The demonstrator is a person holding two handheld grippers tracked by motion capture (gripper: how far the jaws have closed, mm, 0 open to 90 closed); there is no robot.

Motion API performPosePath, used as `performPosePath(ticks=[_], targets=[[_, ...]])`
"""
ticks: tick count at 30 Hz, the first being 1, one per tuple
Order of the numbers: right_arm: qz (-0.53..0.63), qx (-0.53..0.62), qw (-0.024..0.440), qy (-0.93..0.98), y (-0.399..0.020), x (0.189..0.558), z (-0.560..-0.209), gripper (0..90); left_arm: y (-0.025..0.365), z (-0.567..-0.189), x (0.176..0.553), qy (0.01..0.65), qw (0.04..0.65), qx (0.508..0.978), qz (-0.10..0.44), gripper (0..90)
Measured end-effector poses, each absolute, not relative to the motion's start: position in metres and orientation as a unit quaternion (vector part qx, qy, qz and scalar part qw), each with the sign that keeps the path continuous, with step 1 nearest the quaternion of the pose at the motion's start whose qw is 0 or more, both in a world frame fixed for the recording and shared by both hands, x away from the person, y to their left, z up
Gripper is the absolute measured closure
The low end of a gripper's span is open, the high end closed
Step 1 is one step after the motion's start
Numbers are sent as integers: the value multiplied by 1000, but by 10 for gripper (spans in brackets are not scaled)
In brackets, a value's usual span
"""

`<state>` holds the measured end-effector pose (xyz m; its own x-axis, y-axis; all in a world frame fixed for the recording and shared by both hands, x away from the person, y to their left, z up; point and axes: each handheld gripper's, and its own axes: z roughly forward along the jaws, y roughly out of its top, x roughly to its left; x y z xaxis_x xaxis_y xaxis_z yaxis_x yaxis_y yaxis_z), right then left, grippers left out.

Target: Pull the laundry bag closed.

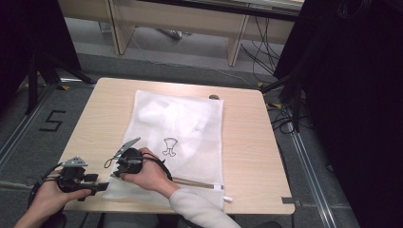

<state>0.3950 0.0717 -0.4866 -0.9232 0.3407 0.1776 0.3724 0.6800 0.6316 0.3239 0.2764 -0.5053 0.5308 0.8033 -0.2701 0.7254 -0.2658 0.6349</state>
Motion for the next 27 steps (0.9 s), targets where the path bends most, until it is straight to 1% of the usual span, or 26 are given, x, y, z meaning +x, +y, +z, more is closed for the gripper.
performPosePath(ticks=[6, 7, 8, 13, 14, 15, 16, 17, 20, 26, 27], targets=[[-338, -194, 21, -920, 78, 399, -492, 734, 276, -505, 324, 482, 366, 794, 55, 360], [-341, -197, 31, -919, 79, 399, -492, 731, 276, -505, 324, 481, 365, 795, 54, 360], [-336, -200, 26, -920, 79, 400, -493, 728, 276, -505, 324, 481, 364, 795, 53, 360], [-334, -212, 50, -917, 82, 404, -497, 723, 277, -505, 325, 479, 361, 798, 51, 359], [-329, -215, 44, -918, 82, 404, -498, 723, 277, -505, 325, 480, 361, 798, 49, 359], [-330, -220, 54, -916, 83, 404, -499, 726, 277, -505, 325, 480, 361, 798, 49, 359], [-330, -220, 54, -916, 83, 404, -499, 726, 277, -505, 325, 480, 361, 798, 49, 359], [-323, -216, 47, -920, 84, 405, -499, 730, 277, -505, 325, 480, 361, 798, 49, 359], [-327, -220, 57, -917, 86, 405, -499, 742, 276, -506, 324, 479, 370, 794, 53, 359], [-321, -211, 51, -922, 88, 405, -500, 762, 276, -506, 324, 478, 370, 795, 52, 359], [-318, -216, 54, -922, 89, 403, -500, 784, 276, -506, 324, 479, 370, 795, 52, 359]])
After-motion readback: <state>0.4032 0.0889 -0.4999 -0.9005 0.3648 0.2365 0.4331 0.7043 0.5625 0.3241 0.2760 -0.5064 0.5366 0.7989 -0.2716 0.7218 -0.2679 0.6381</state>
